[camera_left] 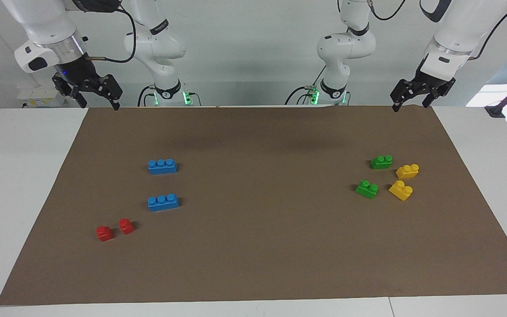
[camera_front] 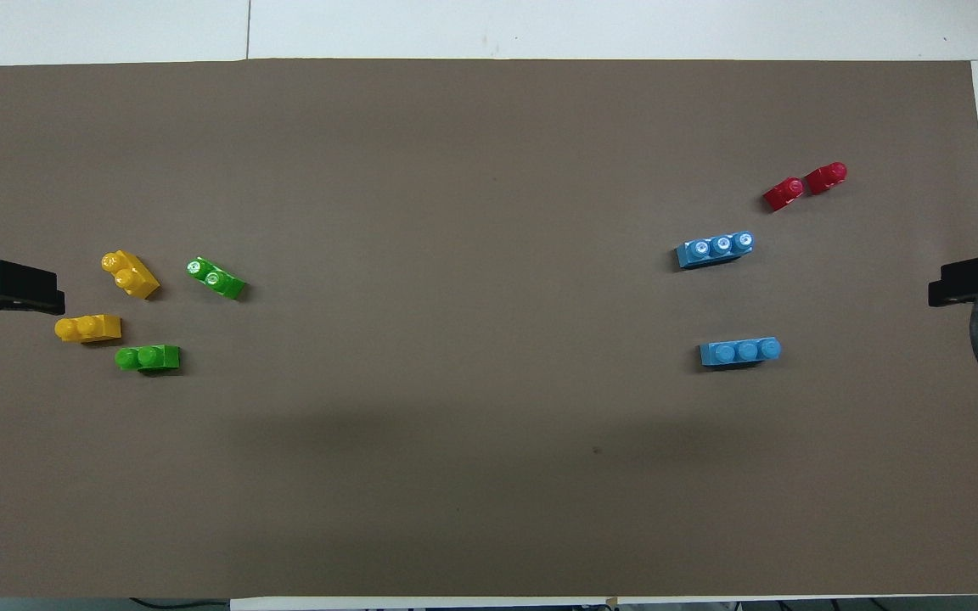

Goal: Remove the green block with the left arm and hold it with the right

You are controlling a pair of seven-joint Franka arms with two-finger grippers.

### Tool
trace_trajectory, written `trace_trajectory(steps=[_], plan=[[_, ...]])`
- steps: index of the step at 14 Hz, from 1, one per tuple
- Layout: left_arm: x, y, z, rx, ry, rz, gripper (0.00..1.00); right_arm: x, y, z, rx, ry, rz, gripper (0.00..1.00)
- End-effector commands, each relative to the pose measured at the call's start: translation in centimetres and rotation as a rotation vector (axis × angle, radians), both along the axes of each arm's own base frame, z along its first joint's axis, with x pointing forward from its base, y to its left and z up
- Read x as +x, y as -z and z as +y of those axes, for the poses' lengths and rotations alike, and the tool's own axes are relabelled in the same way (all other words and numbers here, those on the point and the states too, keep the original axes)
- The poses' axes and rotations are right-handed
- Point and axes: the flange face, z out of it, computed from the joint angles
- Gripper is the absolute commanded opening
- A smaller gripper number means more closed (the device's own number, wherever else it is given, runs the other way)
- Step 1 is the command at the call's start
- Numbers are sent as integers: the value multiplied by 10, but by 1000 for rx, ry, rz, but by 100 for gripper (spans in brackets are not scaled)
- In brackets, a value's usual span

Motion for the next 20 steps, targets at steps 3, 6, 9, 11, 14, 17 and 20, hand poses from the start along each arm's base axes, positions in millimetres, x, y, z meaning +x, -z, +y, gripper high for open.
trace_trajectory(steps=[3,6,9,11,14,17,20], plan=[[10,-3,2,-19,-5,-1,100,-1,0,-6,-22,-4,3,100],[10,-6,0,-34,-6,-8,100,-2,1,-9,-74,-9,10,100],[7,-12,-1,-57,-12,-20,100,-3,1,-10,-74,-4,12,100],[9,-14,-1,-58,-12,-32,100,-4,1,-9,-73,20,11,100],[9,-17,-1,-56,-13,-44,100,-5,3,-9,-67,33,14,100],[9,-17,0,-56,-12,-44,100,-5,3,-8,-61,33,13,100],[8,-17,2,-56,-15,-46,100,-6,2,-5,-59,22,12,100]])
